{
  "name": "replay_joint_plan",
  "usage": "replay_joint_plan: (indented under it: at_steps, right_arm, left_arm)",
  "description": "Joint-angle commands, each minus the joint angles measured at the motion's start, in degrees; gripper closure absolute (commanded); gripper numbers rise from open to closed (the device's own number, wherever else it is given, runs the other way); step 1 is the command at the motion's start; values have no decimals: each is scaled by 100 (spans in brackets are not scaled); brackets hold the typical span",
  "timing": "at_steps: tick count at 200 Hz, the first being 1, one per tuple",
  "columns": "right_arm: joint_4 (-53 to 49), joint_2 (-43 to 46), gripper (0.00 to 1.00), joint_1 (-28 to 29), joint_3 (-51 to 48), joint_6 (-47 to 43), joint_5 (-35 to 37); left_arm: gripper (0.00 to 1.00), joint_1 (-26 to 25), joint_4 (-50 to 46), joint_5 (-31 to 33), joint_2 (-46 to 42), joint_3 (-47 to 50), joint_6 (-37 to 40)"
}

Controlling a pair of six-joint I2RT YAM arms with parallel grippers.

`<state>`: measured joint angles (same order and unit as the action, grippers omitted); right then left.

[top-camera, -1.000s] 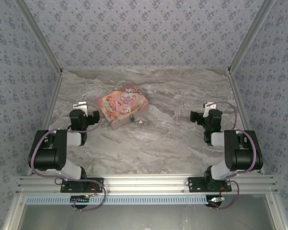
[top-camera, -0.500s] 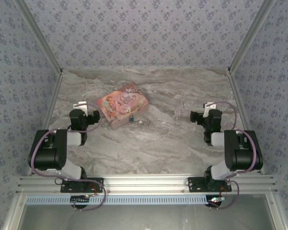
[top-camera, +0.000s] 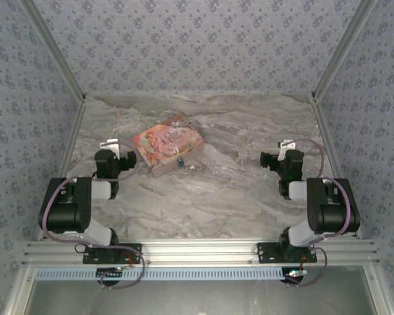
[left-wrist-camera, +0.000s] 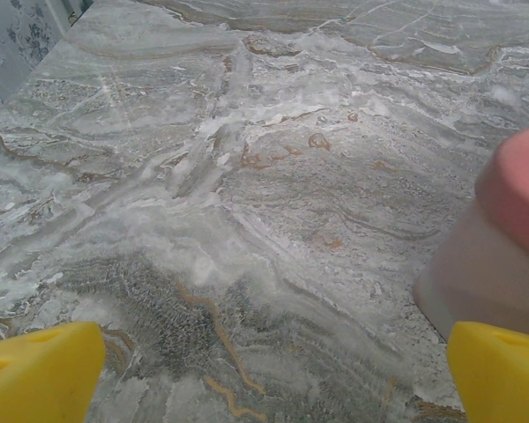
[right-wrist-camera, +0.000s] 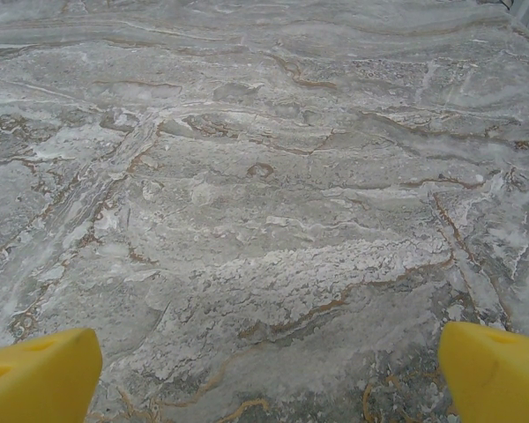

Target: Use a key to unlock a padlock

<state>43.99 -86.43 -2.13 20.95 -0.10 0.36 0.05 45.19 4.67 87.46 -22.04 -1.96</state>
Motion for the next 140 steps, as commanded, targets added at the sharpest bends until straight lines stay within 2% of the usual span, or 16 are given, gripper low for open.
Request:
replay_joint_plan:
  at_steps: [1, 28, 49, 69, 89, 103, 116, 140]
  right_arm:
    - [110, -78, 0, -35, 165, -109, -51]
    - [-12, -7, 0, -76, 207, -89, -140]
    - [-933, 431, 0, -97, 513, -30, -114]
    - [-1935, 1010, 0, -91, 742, 133, -250]
    - [-3146, 1560, 0, 69, 1006, 288, -390]
    - [-4059, 1907, 0, 308, 1236, 419, -386]
    - [-4963, 2183, 5, 590, 1496, 576, -444]
    - [-6471, 2466, 10, 1335, 1979, 869, -318]
  left_arm:
    - [1, 63, 123, -145, 42, -172, 61]
    - [0, 57, 98, -17, -22, -160, 5]
    - [0, 61, -145, 428, -575, -32, -150]
    - [1, 58, -1018, 618, -1449, -43, -286]
    - [1, 65, -2425, 588, -2307, -376, -797]
    - [0, 58, -3471, 363, -2753, -724, -1349]
    - [1, 48, -4165, -49, -3095, -931, -1816]
    - [1, -69, -4600, -1007, -3699, -912, -2598]
